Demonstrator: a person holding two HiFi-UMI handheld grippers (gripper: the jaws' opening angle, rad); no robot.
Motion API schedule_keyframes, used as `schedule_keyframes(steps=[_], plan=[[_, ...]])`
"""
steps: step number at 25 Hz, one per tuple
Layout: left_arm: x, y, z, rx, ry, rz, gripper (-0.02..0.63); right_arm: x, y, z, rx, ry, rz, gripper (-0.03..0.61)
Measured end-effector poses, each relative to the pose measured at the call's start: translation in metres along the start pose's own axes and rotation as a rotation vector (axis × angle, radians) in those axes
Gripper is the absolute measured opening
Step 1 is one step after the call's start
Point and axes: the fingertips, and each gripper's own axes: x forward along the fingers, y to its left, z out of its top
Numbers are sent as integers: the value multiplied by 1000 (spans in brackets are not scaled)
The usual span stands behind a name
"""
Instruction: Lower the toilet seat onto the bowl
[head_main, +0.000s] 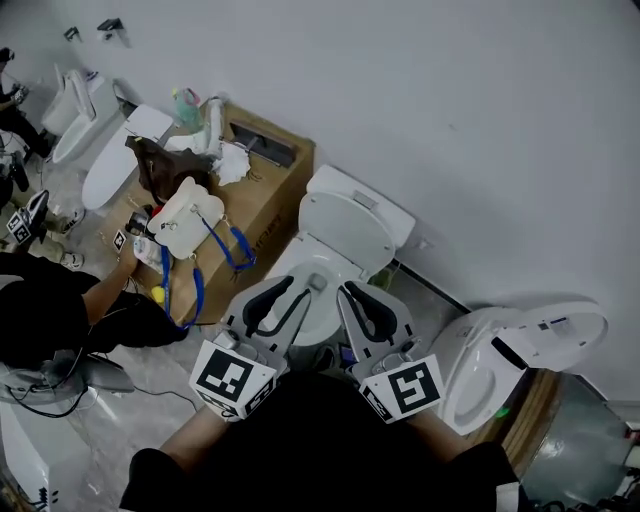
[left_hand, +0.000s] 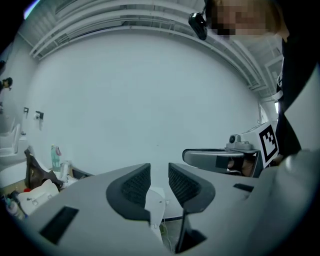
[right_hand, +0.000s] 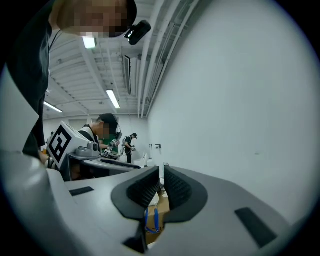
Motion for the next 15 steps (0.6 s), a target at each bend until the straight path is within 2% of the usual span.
schedule_keyframes(steps=[8,15], plan=[[-1,-7,2,3,-5,-64,120,-5,6,5,-12,-3,-37,52],[-1,-2,-5,-24,10,-88,120,-6,3,4,-6,0,-82,52]])
